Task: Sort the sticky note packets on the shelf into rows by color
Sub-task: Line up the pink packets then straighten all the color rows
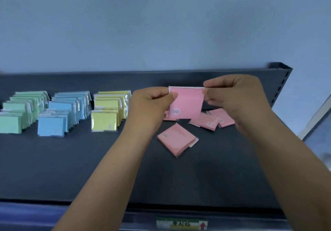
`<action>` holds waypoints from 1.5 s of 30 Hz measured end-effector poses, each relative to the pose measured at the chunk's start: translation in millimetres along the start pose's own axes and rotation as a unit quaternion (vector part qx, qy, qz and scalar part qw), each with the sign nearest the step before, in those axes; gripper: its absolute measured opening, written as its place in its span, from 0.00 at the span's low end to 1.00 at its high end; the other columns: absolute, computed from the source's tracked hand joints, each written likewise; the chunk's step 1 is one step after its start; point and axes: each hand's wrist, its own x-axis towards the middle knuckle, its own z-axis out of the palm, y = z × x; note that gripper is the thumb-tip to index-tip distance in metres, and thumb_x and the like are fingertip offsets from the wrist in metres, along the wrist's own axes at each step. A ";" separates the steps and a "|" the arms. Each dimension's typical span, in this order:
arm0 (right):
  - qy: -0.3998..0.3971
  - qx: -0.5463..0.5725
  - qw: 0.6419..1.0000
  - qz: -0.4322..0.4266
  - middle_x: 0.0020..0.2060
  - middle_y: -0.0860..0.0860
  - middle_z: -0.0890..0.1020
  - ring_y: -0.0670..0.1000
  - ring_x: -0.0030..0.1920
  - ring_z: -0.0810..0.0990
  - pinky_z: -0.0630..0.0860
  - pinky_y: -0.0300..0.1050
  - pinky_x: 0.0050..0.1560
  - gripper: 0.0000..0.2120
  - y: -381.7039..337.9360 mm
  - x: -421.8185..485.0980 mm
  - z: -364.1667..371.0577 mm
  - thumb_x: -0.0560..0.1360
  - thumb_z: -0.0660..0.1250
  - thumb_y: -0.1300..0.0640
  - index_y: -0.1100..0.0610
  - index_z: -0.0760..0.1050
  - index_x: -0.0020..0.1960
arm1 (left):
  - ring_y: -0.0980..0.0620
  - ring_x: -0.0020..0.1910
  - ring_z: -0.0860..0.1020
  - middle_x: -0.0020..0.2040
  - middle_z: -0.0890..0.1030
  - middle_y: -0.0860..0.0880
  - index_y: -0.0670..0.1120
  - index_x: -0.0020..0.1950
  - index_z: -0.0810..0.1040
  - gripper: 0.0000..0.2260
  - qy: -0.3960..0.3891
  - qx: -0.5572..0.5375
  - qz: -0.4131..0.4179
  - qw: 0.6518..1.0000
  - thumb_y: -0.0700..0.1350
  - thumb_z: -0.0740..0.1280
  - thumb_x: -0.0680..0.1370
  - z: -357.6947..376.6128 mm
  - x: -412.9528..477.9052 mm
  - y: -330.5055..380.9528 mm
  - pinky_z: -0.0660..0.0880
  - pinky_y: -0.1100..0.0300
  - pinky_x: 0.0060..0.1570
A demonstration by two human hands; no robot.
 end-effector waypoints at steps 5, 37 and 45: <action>0.006 -0.008 1.000 0.006 0.39 0.54 0.88 0.52 0.41 0.88 0.85 0.42 0.46 0.06 -7.2 -0.6 29.0 0.73 0.76 0.66 0.57 0.86 0.47 | 0.50 0.37 0.83 0.38 0.86 0.47 0.46 0.42 0.86 0.03 0.019 0.001 -0.003 1.000 0.41 0.76 0.76 -27.5 22.0 -6.6 0.83 0.52 0.41; 0.175 -0.084 0.970 0.149 0.35 0.54 0.72 0.52 0.37 0.69 0.68 0.49 0.41 0.12 18.4 -2.1 153.3 0.68 0.67 0.61 0.70 0.78 0.45 | 0.44 0.40 0.78 0.37 0.81 0.46 0.43 0.36 0.78 0.08 -0.102 0.136 -0.020 0.985 0.40 0.66 0.75 -73.9 87.2 -76.2 0.73 0.56 0.39; 0.155 -0.057 0.976 0.143 0.38 0.52 0.69 0.52 0.41 0.66 0.64 0.49 0.45 0.06 16.1 -2.2 157.9 0.66 0.68 0.57 0.57 0.77 0.41 | 0.41 0.49 0.81 0.46 0.84 0.41 0.37 0.47 0.83 0.11 -0.136 0.143 -0.003 0.980 0.44 0.66 0.79 -78.2 81.5 -66.7 0.77 0.48 0.50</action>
